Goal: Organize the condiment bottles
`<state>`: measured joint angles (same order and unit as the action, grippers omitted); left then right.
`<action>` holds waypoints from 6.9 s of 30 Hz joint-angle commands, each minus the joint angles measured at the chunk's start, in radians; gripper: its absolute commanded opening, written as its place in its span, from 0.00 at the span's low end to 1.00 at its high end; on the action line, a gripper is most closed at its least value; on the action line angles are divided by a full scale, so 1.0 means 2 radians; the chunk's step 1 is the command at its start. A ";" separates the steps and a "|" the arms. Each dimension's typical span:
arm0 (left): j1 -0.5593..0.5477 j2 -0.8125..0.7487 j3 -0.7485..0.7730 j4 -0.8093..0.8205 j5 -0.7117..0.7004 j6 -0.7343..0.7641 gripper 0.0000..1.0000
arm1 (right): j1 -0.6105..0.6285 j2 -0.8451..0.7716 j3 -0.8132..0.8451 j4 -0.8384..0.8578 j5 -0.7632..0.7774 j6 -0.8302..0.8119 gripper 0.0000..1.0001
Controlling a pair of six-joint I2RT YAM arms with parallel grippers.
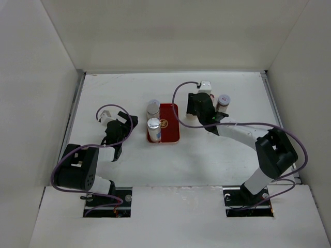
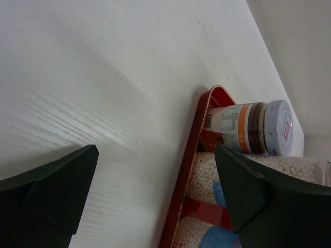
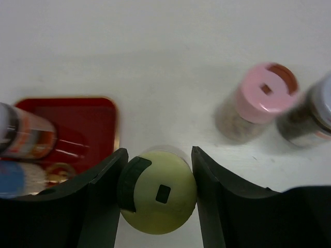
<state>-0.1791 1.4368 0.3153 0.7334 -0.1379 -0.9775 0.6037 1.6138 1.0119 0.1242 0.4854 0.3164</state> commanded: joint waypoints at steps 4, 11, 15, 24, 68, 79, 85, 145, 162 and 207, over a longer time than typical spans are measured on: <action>0.000 -0.004 0.009 0.034 0.005 -0.004 1.00 | 0.035 0.069 0.115 0.062 -0.039 -0.009 0.48; 0.001 0.006 0.012 0.035 0.008 -0.004 1.00 | 0.046 0.148 0.190 0.052 -0.056 -0.008 0.49; -0.001 0.000 0.006 0.044 0.010 -0.008 1.00 | 0.046 0.172 0.208 0.050 -0.056 -0.007 0.50; 0.001 0.006 0.008 0.045 0.013 -0.009 1.00 | 0.046 0.190 0.220 0.045 -0.062 -0.003 0.75; 0.003 0.023 0.011 0.054 0.027 -0.016 1.00 | -0.072 0.033 0.075 0.017 0.007 -0.013 0.48; 0.000 0.020 0.010 0.056 0.023 -0.018 1.00 | 0.054 0.021 0.069 0.043 -0.062 0.024 0.49; 0.004 0.018 0.009 0.056 0.024 -0.019 1.00 | 0.077 0.057 0.086 0.050 -0.082 0.031 0.50; -0.001 0.024 0.007 0.064 0.026 -0.024 1.00 | -0.187 0.087 0.059 0.041 -0.004 0.004 0.59; -0.004 0.019 0.005 0.067 0.024 -0.027 1.00 | 0.057 -0.092 -0.061 0.045 0.030 0.021 0.56; 0.002 -0.017 0.016 -0.022 -0.020 -0.022 1.00 | 0.093 -0.142 -0.133 0.063 0.077 0.055 1.00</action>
<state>-0.1772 1.4357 0.3157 0.6933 -0.1600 -1.0248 0.8597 1.3529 0.8078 0.2207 0.5613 0.3969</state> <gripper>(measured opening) 0.997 0.999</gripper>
